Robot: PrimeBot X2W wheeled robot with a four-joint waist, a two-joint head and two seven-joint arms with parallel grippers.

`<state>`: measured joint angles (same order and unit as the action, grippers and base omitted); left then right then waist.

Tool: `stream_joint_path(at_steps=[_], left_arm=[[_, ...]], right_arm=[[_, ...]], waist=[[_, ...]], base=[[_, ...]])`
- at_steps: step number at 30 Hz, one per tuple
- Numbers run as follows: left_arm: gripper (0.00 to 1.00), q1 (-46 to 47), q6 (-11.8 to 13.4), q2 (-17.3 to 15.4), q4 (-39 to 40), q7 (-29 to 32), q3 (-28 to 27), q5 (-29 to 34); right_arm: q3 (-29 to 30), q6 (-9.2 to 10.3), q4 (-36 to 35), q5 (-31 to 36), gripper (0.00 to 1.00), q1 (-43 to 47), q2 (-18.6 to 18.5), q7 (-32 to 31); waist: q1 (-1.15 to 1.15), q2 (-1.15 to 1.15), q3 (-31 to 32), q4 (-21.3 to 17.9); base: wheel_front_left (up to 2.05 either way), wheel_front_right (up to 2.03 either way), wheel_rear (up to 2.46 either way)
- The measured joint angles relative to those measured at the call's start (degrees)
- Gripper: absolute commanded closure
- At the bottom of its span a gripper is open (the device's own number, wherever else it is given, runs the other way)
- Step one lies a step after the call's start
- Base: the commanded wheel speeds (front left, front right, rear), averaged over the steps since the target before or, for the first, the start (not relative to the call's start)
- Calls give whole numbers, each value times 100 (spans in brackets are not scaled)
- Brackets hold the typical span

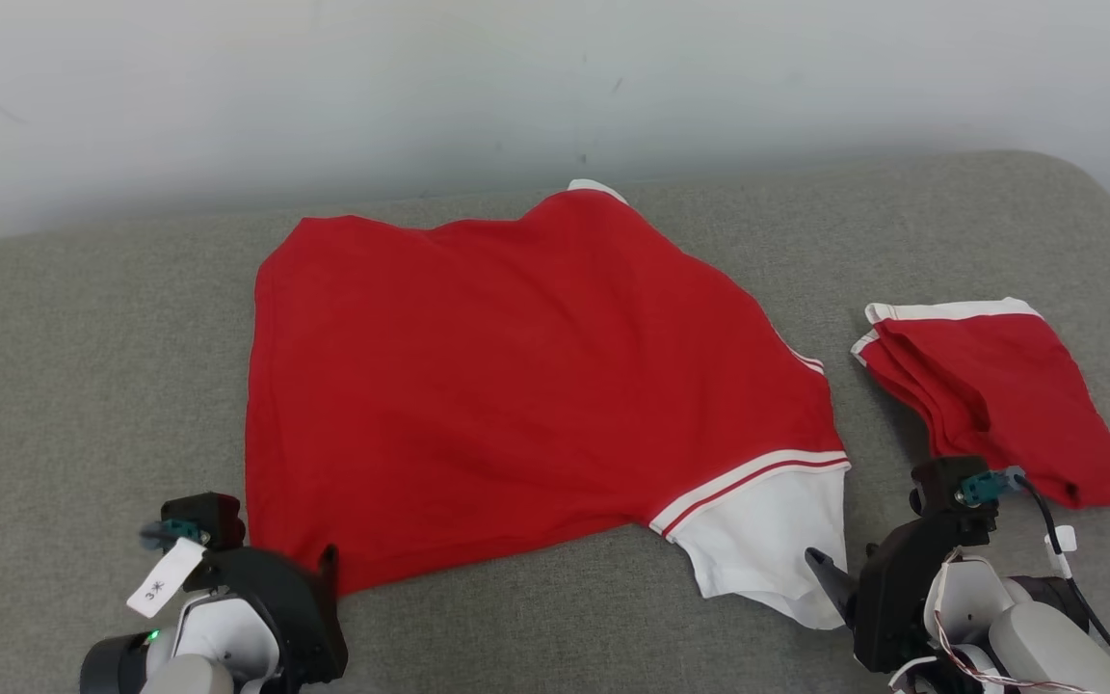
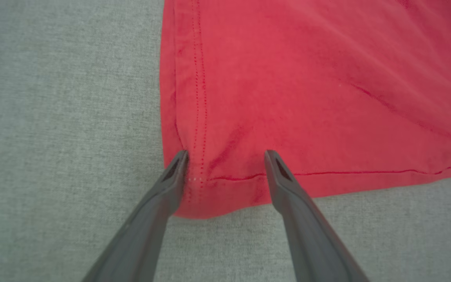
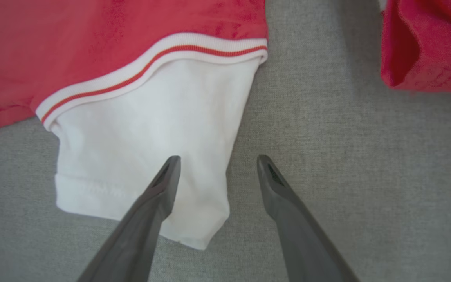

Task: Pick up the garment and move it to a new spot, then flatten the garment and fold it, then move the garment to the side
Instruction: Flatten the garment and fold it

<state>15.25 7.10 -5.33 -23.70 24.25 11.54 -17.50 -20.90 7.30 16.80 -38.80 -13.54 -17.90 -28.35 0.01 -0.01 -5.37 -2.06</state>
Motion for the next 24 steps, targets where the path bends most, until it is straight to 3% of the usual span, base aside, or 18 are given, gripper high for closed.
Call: stream_joint_path(at_steps=[20,21,22,24], left_arm=[[0,92,0,169,-156,278,-114,489],[9,93,0,170,-160,290,-119,491],[24,96,0,171,-166,300,-124,499],[56,100,0,174,-172,302,-136,509]], right_arm=[[368,0,345,279,0,-111,296,-42],[363,0,349,300,0,-110,310,-46],[356,0,352,314,23,-108,328,-46],[349,0,355,322,60,-103,360,-60]], waist=[[-1,0,-132,209],[-1,0,-127,206],[-1,0,-122,202],[-1,0,-114,194]], base=[[0,0,0],[0,0,0],[0,0,0],[0,0,0]])
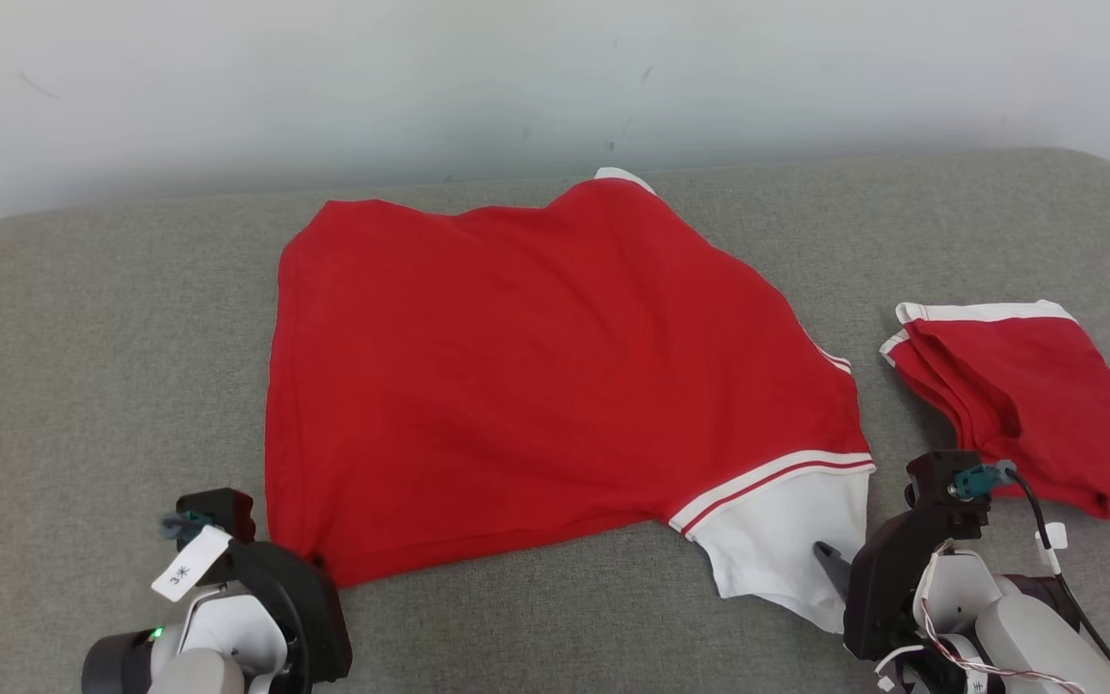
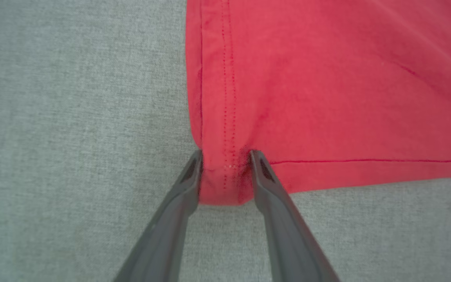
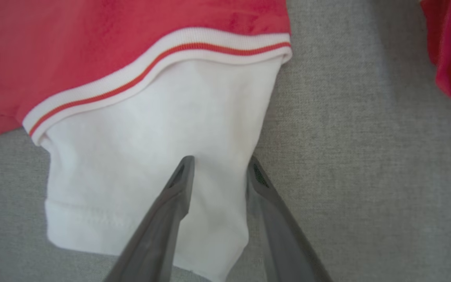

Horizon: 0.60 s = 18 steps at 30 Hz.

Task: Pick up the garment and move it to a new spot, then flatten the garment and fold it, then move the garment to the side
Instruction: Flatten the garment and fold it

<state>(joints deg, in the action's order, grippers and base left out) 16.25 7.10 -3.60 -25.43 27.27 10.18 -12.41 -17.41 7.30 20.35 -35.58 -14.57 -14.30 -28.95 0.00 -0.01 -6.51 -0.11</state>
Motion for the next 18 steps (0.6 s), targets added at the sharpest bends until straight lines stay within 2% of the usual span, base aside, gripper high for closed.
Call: stream_joint_path(at_steps=[2,3,4,5,6,7,12,13,14,15,16,17,18], left_arm=[[58,6,0,8,3,0,-2,22],[56,11,0,12,11,0,-9,34],[49,17,0,16,19,0,-15,37],[28,21,0,18,22,0,-16,38],[11,26,0,22,24,0,-15,41],[0,26,0,29,35,0,-25,48],[0,25,0,36,88,-1,-86,87],[0,25,0,36,92,-1,-92,87],[0,25,0,36,98,-1,-101,88],[5,25,0,37,114,-1,-113,88],[14,23,0,37,123,0,-113,88],[14,20,0,38,134,1,-111,88],[24,16,0,40,145,4,-107,88]], right_arm=[[-1,0,4,29,70,3,18,-33],[0,0,9,40,69,3,23,-36],[3,0,14,40,67,4,29,-36],[13,0,22,41,67,7,31,-36],[26,0,33,42,66,14,32,-36],[30,0,33,48,65,25,32,-37],[47,0,37,99,66,72,56,-59],[53,0,37,100,67,91,60,-78],[54,0,41,101,74,113,66,-82],[56,0,51,111,81,125,77,-88],[59,0,51,133,84,124,83,-89],[59,0,51,143,84,125,89,-104],[59,0,52,143,87,125,93,-115]], waist=[[0,0,8,-6],[0,0,13,-8],[0,0,18,-8],[0,0,24,-8],[0,0,34,-5],[0,0,45,-1],[0,0,83,10],[0,0,91,12],[0,0,99,15],[0,0,112,20],[0,0,119,23],[0,0,124,25],[0,0,129,28]], base=[[0,0,0],[0,0,0],[0,0,0],[0,0,0],[0,0,0],[0,0,0],[0,0,0],[0,0,0],[0,0,0],[0,0,0],[0,0,0],[0,0,0],[0,0,0]])
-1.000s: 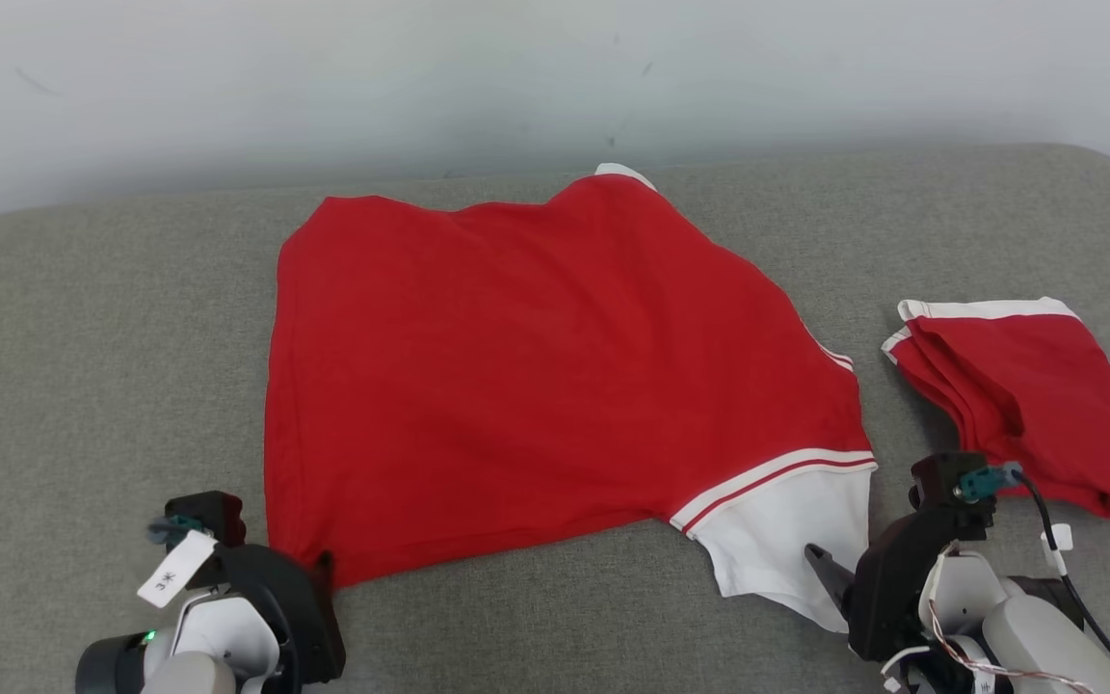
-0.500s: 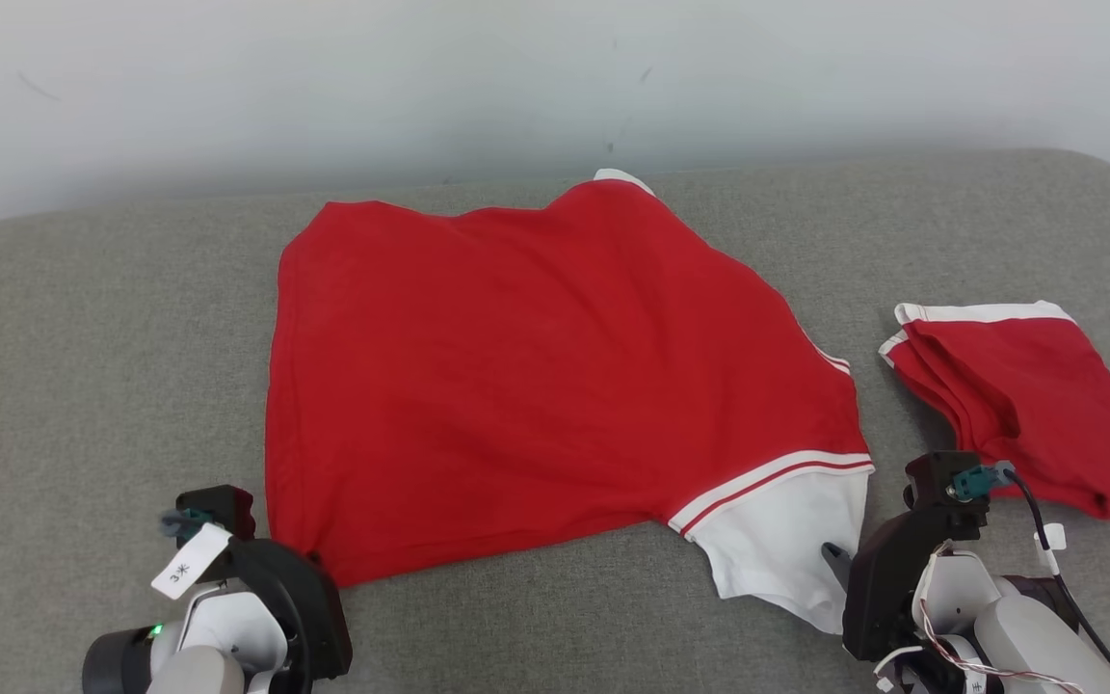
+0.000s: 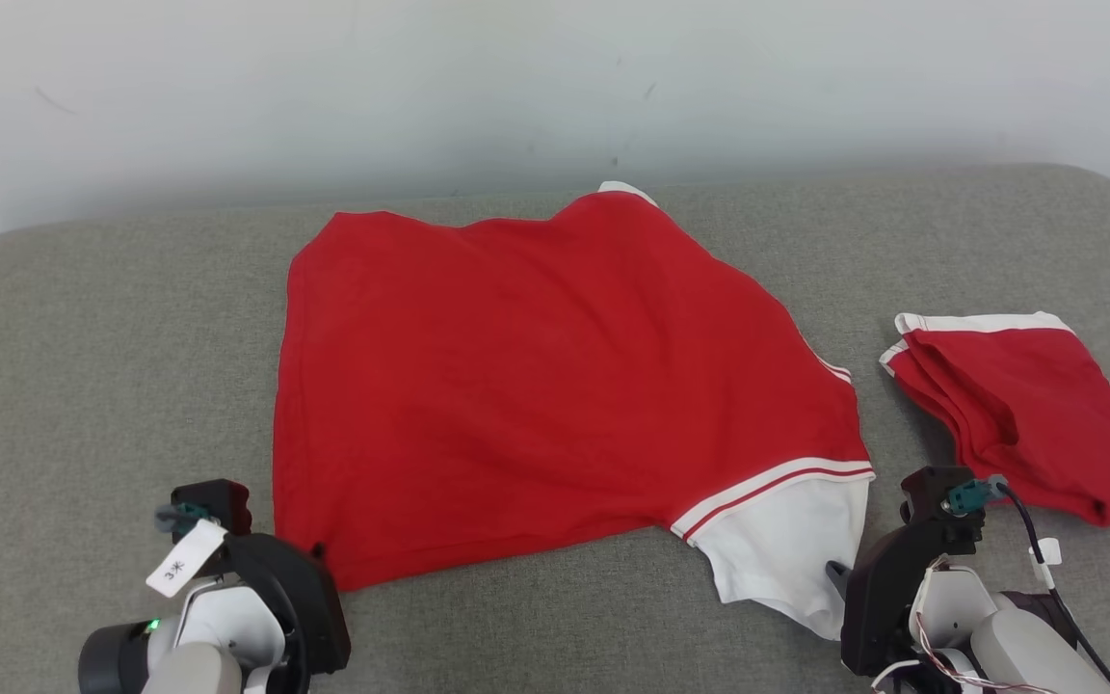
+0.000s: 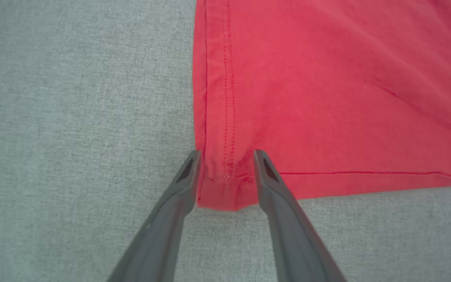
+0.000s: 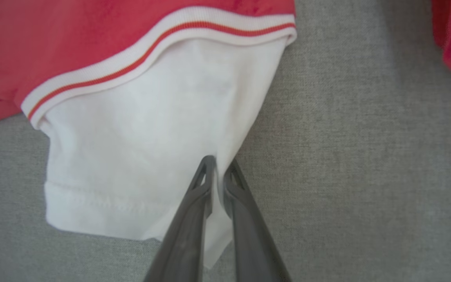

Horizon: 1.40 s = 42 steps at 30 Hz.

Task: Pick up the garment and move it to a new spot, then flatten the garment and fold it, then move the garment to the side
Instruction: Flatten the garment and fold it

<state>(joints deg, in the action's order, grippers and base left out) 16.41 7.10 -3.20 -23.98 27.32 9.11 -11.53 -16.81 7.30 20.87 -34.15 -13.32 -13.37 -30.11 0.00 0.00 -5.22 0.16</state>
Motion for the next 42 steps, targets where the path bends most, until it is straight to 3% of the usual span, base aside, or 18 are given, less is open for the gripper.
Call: stream_joint_path(at_steps=[1,3,6,9,11,13,14,16,23,36,42], left_arm=[[37,-2,0,1,4,35,10,0],[50,-36,0,9,25,40,33,0],[50,-120,0,31,29,97,44,0],[39,-120,0,34,33,131,43,-1],[41,-121,0,38,33,141,41,-1],[56,-121,0,38,41,148,37,-1],[67,-121,0,41,55,148,38,-1],[98,-120,0,44,67,148,40,-1],[100,-117,0,58,155,107,-26,-2],[100,41,0,93,794,-708,-318,-8],[100,-483,-14,101,1280,-931,-310,-459]], right_arm=[[1,0,0,0,87,0,2,-16],[5,0,1,5,89,5,4,-24],[10,0,-7,15,89,20,12,-58],[22,0,-20,44,88,26,22,-67],[31,0,-29,47,90,26,26,-74],[43,0,-35,48,100,26,29,-110],[51,0,-38,48,100,26,27,-115],[55,0,-47,49,100,26,29,-118],[138,0,-127,60,100,24,34,-87],[786,0,-836,158,100,8,-11,600],[1021,0,-1430,-227,100,563,100,751]], waist=[[0,0,4,2],[0,0,8,5],[0,0,5,6],[0,0,-17,2],[0,0,-27,-2],[0,0,-38,-5],[0,0,-43,-7],[0,0,-51,-9],[0,0,-42,-17],[0,0,87,-26],[0,0,260,-66]], base=[[0,0,0],[0,0,0],[0,0,0],[0,0,0],[0,0,0],[0,0,0],[0,0,0],[0,0,0],[0,0,0],[0,0,0],[0,0,0]])
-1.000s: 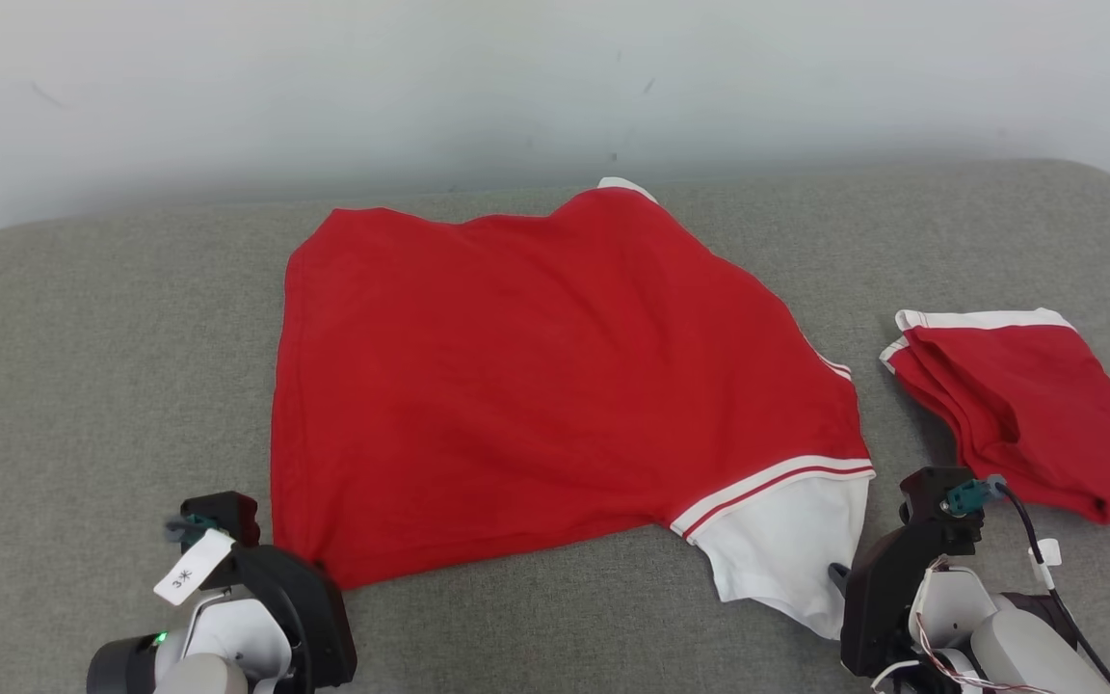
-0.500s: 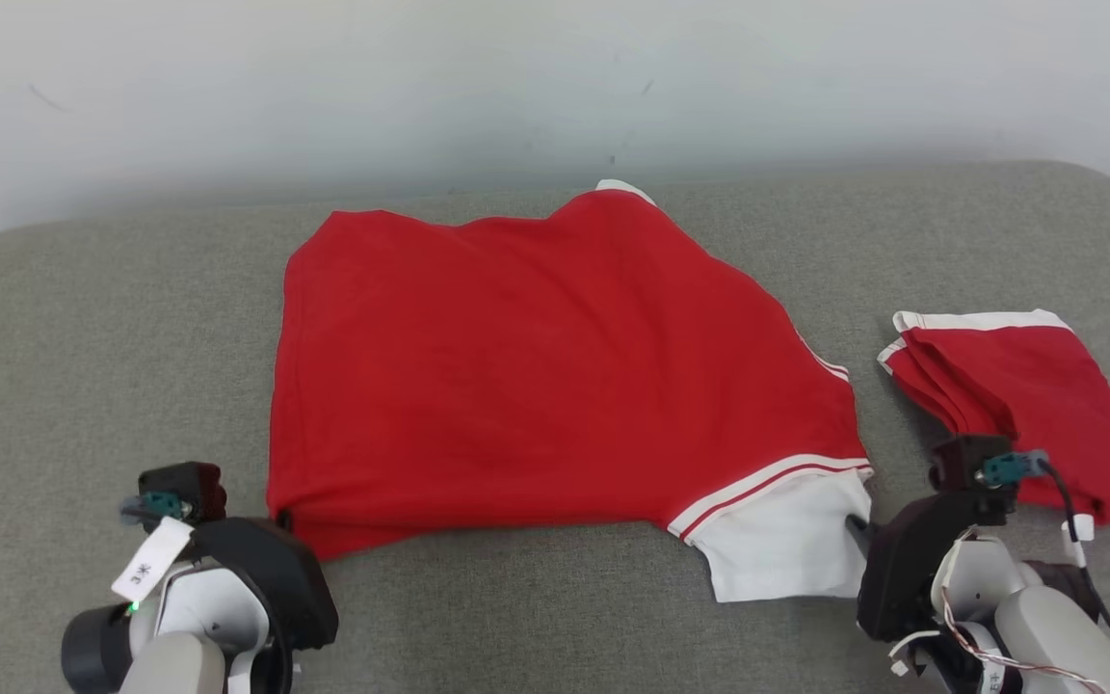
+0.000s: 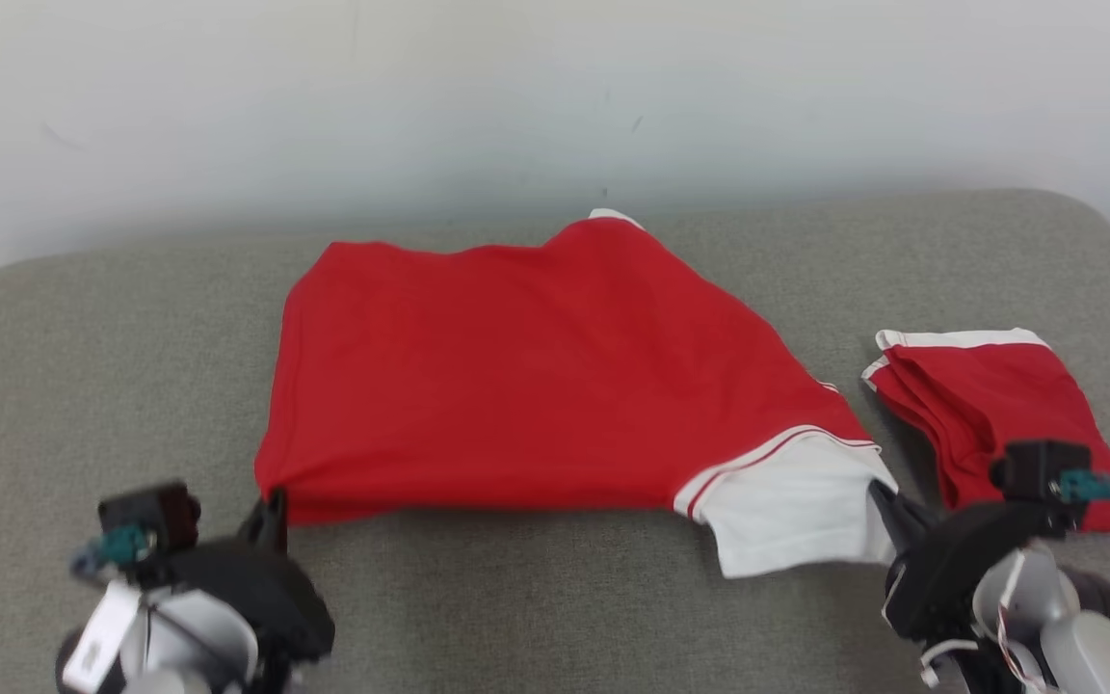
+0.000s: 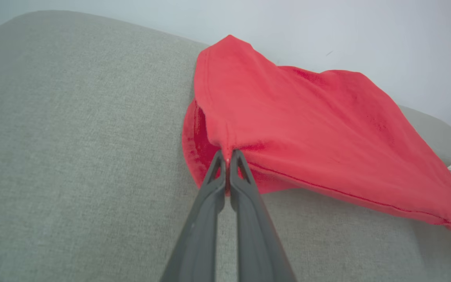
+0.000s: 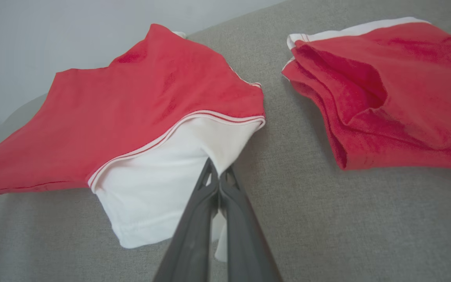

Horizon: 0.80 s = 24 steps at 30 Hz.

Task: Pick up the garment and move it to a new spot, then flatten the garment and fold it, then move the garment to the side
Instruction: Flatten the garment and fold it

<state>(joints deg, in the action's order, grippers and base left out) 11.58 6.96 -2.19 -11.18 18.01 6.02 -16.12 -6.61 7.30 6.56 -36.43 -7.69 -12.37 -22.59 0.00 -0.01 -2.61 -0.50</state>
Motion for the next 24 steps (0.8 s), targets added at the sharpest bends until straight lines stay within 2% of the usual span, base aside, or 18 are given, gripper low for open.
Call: stream_joint_path(at_steps=[7,10,13,18,21,24], left_arm=[[100,-1049,-281,-12,1201,-89,-7,-717],[100,-1276,-294,-26,1611,-36,76,-879],[100,-1297,-294,-20,1689,118,144,-975],[100,-608,-285,-18,1316,326,168,-959],[100,552,-223,-8,759,430,108,-831],[100,1951,-177,-59,91,478,-3,-573]], right_arm=[[436,-34,-1358,-583,100,912,77,147],[570,-33,-1830,-736,100,1101,99,145],[524,-62,-1948,-957,100,1063,170,-25],[376,-73,-1351,-1023,100,361,155,-393],[311,-66,-534,-1166,100,-1004,219,-603],[397,-26,348,-1020,100,-2781,382,-519]], waist=[[-1,1,106,-96],[-1,0,65,-120],[-1,1,-19,-134],[-1,1,-216,-159],[0,1,-413,-185],[1,0,-625,-236]], base=[[0,0,0],[0,0,0],[0,0,0],[0,0,0],[0,0,0],[0,0,0]])
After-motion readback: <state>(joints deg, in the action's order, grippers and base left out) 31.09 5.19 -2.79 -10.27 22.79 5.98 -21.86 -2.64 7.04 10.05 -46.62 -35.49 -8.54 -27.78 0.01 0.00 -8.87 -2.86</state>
